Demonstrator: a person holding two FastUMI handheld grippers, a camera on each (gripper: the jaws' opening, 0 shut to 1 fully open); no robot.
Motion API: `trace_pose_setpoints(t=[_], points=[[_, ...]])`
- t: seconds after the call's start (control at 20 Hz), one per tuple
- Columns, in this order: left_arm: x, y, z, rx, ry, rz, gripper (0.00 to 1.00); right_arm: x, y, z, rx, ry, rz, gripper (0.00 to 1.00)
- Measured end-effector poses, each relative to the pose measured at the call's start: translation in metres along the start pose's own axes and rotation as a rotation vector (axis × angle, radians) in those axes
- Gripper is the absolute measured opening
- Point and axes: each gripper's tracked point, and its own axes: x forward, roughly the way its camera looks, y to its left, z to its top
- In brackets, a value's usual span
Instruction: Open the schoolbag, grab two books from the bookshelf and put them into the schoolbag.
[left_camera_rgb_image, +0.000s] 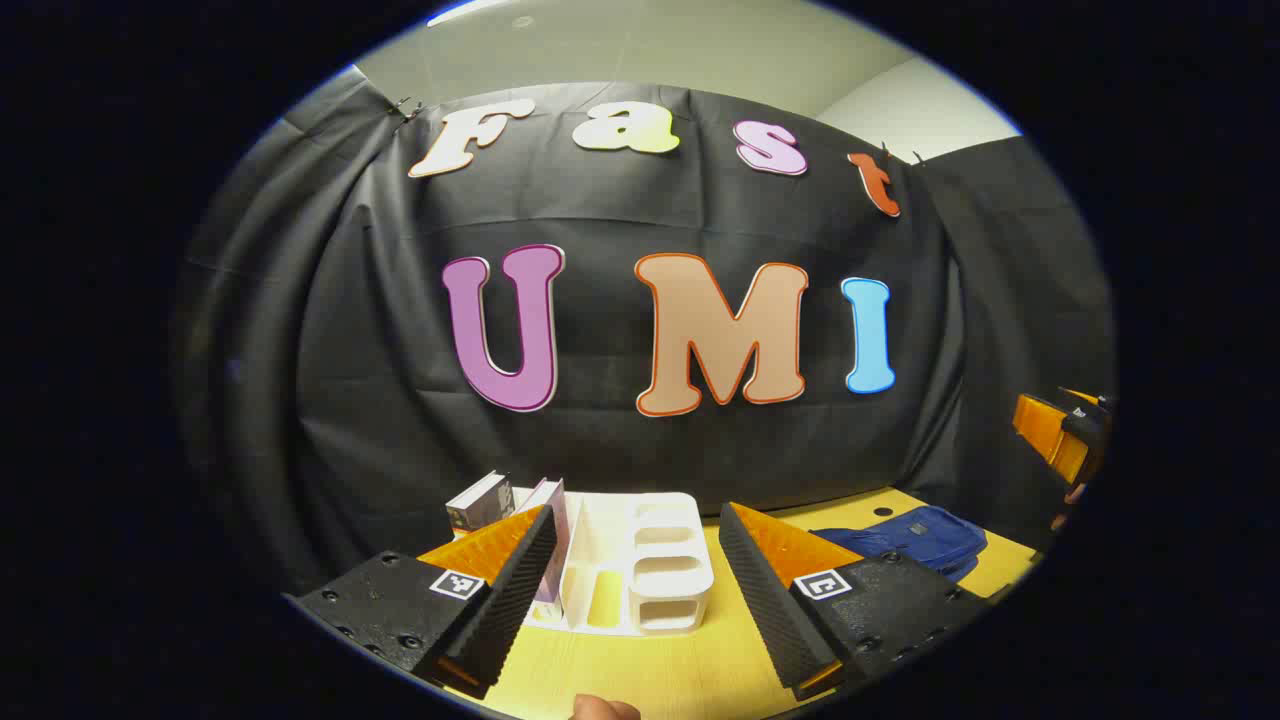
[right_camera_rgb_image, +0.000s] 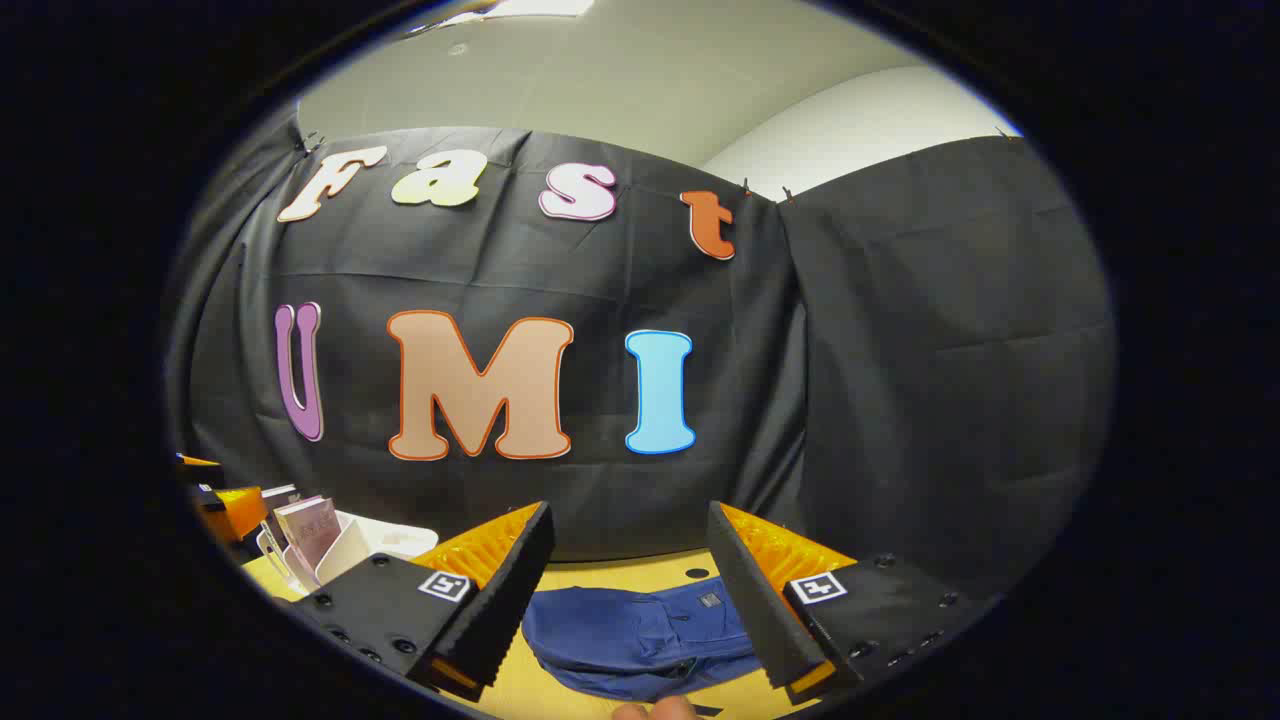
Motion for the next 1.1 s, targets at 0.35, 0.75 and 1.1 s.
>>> trace_pose_setpoints(t=[0.35,0.75,1.1], points=[[0.001,0.000,0.002,0.027,-0.009,0.050,0.96,0.018,0.005,-0.007,0.014,0.022,0.067,0.99],[0.009,-0.006,0.009,0.051,-0.012,0.060,0.97,0.033,0.001,-0.014,0.010,0.038,0.077,0.99],[0.009,-0.010,0.007,0.070,-0.007,0.076,0.96,0.039,0.006,-0.020,-0.018,0.046,0.129,0.93]])
